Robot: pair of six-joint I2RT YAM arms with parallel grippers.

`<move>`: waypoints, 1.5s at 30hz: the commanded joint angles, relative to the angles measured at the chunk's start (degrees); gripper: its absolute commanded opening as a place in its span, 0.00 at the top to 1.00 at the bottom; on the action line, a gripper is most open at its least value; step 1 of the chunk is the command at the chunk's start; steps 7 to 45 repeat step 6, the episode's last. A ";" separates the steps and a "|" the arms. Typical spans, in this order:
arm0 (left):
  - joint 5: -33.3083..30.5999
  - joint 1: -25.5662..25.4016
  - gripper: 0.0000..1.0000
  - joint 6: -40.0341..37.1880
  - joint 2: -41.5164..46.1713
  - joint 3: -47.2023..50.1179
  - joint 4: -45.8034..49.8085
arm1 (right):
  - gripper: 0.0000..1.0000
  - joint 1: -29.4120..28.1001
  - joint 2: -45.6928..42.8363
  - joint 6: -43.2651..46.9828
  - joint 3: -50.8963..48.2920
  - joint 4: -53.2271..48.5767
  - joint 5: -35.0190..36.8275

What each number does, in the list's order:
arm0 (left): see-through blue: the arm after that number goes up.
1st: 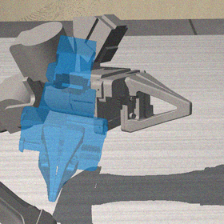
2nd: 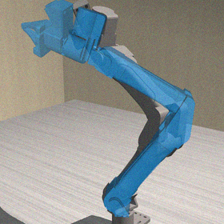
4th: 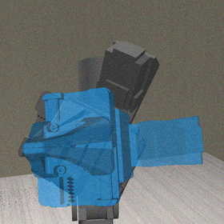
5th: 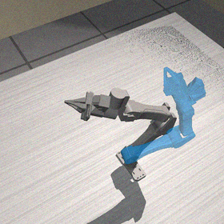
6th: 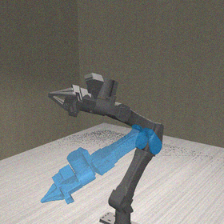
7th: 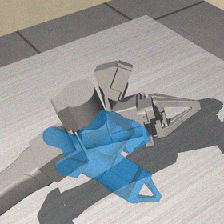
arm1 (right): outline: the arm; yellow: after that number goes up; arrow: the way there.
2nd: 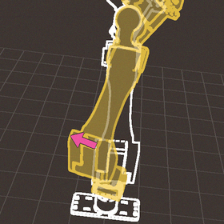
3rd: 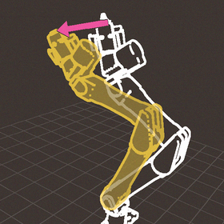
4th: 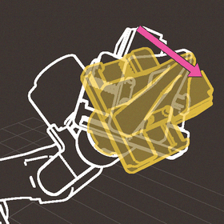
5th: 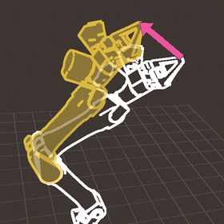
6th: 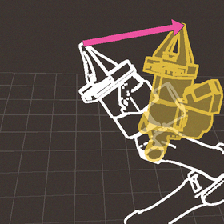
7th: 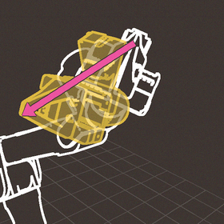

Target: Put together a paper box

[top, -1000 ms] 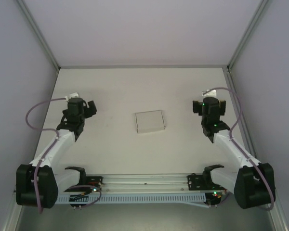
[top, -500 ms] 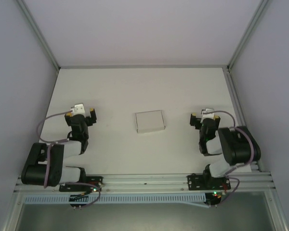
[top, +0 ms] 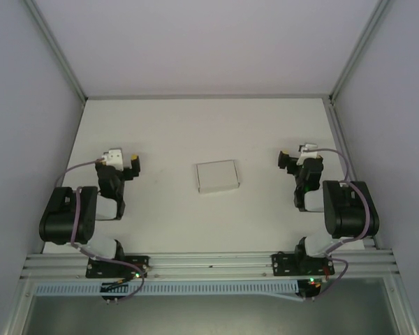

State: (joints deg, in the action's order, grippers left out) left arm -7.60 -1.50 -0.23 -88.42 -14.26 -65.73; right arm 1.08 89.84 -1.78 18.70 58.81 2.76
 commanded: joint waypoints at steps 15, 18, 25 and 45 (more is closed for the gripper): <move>1.22 0.19 0.00 -1.35 0.05 -0.75 -2.47 | 0.00 -0.29 -0.37 -0.79 0.41 -0.45 -1.28; 1.22 0.19 0.00 -1.35 0.05 -0.75 -2.47 | 0.00 -0.29 -0.37 -0.79 0.41 -0.45 -1.28; 1.22 0.19 0.00 -1.35 0.05 -0.75 -2.47 | 0.00 -0.29 -0.37 -0.79 0.41 -0.45 -1.28; 1.22 0.19 0.00 -1.35 0.05 -0.75 -2.47 | 0.00 -0.29 -0.37 -0.79 0.41 -0.45 -1.28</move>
